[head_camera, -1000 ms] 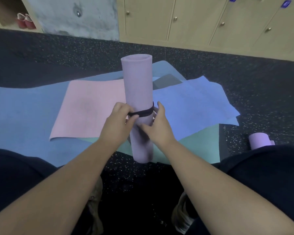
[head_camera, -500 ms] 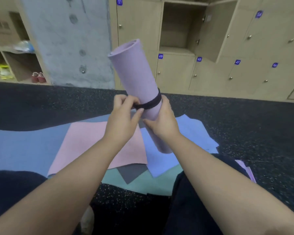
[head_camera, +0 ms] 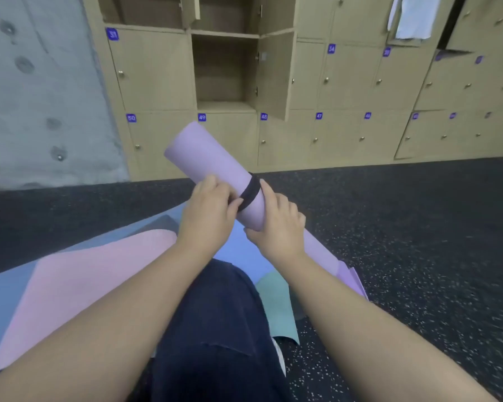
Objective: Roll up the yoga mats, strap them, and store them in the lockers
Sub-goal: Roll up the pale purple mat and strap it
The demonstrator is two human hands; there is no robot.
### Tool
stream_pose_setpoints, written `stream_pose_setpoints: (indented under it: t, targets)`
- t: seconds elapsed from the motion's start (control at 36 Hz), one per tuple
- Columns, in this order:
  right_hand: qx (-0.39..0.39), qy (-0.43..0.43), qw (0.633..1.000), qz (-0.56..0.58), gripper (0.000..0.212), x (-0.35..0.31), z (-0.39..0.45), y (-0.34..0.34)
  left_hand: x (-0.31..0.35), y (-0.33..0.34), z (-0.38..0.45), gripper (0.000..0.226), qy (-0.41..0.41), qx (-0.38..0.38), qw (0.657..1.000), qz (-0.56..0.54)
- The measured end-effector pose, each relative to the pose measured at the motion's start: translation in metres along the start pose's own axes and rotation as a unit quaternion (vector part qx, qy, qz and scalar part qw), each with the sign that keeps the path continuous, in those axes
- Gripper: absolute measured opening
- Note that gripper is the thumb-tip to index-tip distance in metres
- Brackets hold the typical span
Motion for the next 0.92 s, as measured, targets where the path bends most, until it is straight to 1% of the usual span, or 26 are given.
stream_pose_setpoints:
  t: [0.08,0.14,0.25,0.36,0.42,0.5,0.58,0.67,0.81,0.92]
  targets:
    - [-0.010,0.036,0.999,-0.013,0.095,0.029,-0.023,0.004,0.012,0.029,-0.006,0.017,-0.034,-0.043,0.997,-0.050]
    - [-0.020,0.060,0.998,-0.024,0.093,0.048,-0.037,0.008,0.018,0.050,-0.012,0.017,-0.041,-0.070,0.995,-0.064]
    - [-0.047,0.106,0.992,-0.045,0.088,0.083,-0.068,0.022,0.026,0.089,-0.028,0.017,-0.046,-0.120,0.990,-0.051]
    - [-0.086,0.168,0.981,-0.043,0.088,0.120,-0.103,0.047,0.022,0.132,-0.050,0.010,-0.021,-0.201,0.979,-0.036]
    - [-0.097,0.206,0.973,-0.043,0.087,0.137,-0.122,0.059,0.013,0.154,-0.063,0.021,-0.002,-0.251,0.967,-0.033]
    - [-0.121,0.260,0.957,-0.046,0.088,0.160,-0.150,0.076,-0.005,0.181,-0.083,0.036,0.024,-0.329,0.944,0.005]
    - [-0.142,0.298,0.943,-0.042,0.087,0.179,-0.170,0.092,-0.022,0.201,-0.095,0.036,0.042,-0.391,0.918,0.049]
    - [-0.157,0.337,0.928,-0.032,0.085,0.195,-0.184,0.104,-0.034,0.214,-0.105,0.031,0.029,-0.442,0.894,0.069]
    - [-0.200,0.376,0.904,-0.019,0.087,0.224,-0.198,0.128,-0.038,0.234,-0.112,0.030,0.012,-0.492,0.867,0.073]
    - [-0.221,0.419,0.880,-0.010,0.082,0.249,-0.206,0.147,-0.029,0.249,-0.112,0.033,0.004,-0.516,0.854,0.068]
Point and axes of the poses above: each hand's wrist, its own z-axis towards the middle knuckle, its own y-axis out of the palm, x = y × z, the point moved 4 cm from there along z, towards the middle knuckle, and after that the axes turned 11 degrees about -y, right-handed, at the moved point
